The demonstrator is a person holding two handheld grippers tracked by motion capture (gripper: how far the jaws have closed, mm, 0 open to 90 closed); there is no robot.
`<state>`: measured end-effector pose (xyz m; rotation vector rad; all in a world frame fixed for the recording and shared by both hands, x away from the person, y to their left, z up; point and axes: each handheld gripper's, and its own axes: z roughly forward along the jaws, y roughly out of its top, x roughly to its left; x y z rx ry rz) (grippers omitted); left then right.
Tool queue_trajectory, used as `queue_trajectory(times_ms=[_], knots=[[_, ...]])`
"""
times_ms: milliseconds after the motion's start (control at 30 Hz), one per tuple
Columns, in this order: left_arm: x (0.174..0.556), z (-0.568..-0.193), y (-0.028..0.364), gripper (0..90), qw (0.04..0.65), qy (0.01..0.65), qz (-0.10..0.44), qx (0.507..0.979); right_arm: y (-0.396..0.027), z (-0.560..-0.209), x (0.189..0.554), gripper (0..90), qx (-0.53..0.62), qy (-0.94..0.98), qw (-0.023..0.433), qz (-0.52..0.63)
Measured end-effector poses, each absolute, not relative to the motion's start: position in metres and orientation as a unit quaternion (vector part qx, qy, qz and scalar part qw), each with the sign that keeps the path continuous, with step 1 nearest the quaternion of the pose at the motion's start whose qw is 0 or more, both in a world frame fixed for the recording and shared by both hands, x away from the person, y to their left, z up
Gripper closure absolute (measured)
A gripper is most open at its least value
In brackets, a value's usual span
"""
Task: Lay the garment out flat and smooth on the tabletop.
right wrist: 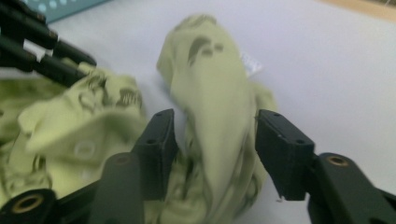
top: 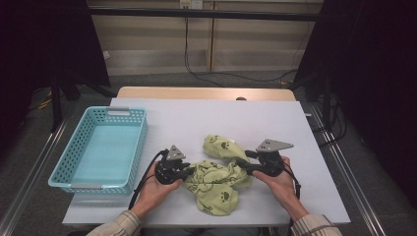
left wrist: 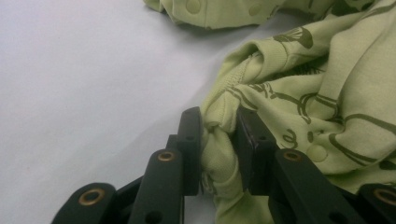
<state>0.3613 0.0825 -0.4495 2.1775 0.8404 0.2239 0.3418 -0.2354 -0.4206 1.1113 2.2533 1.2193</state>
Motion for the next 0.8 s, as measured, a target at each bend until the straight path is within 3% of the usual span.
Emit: queue_trajectory(times_ms=[267, 333, 467, 700, 800], knots=[[0.366, -0.450, 0.085, 71.1, 0.389, 0.330, 0.083, 0.856, -0.220, -0.413, 0.379, 37.8, 0.385, 0.793, 0.178, 0.437], [0.366, -0.449, 0.085, 71.3, 0.387, 0.330, 0.082, 0.857, -0.214, -0.413, 0.389, 33.9, 0.387, 0.790, 0.197, 0.432], [0.367, -0.448, 0.086, 71.7, 0.386, 0.328, 0.076, 0.859, -0.203, -0.413, 0.409, 32.4, 0.381, 0.792, 0.183, 0.441], [0.368, -0.449, 0.085, 72.1, 0.385, 0.328, 0.079, 0.859, -0.189, -0.436, 0.428, 31.0, 0.379, 0.817, 0.147, 0.409], [0.368, -0.450, 0.083, 72.6, 0.389, 0.342, 0.071, 0.852, -0.192, -0.439, 0.430, 38.0, 0.388, 0.820, 0.135, 0.398]])
